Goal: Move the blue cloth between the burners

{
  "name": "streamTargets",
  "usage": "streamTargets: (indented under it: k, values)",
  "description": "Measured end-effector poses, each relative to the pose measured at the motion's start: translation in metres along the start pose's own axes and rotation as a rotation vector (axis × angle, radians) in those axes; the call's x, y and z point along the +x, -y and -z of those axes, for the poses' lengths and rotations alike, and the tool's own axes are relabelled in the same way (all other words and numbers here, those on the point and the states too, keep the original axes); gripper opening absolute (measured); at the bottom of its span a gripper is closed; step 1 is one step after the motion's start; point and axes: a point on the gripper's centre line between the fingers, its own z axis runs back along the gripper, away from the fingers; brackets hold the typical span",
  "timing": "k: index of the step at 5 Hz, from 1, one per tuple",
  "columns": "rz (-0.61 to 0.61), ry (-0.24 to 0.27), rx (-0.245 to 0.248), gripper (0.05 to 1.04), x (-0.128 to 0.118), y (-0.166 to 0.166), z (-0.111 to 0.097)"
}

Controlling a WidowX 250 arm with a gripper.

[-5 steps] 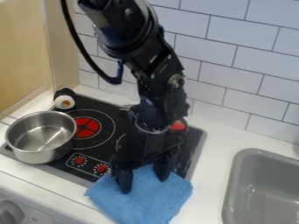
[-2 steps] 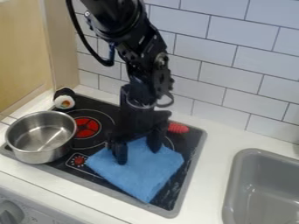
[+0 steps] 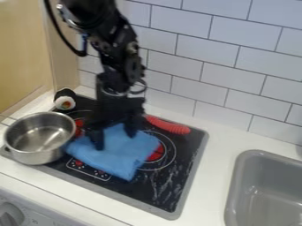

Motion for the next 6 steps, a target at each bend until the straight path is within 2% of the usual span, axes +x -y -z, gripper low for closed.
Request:
streamTargets:
  k: [1, 5, 6]
  values:
    - [-0.042, -0.004, -0.002, 0.999, 0.0127, -0.0094, 0.0025]
    - [-0.042, -0.009, -0.002, 0.999, 0.0153, -0.0105, 0.0020]
    - [-0.044, -0.027, -0.011, 0.998, 0.0129, -0.0093, -0.0045]
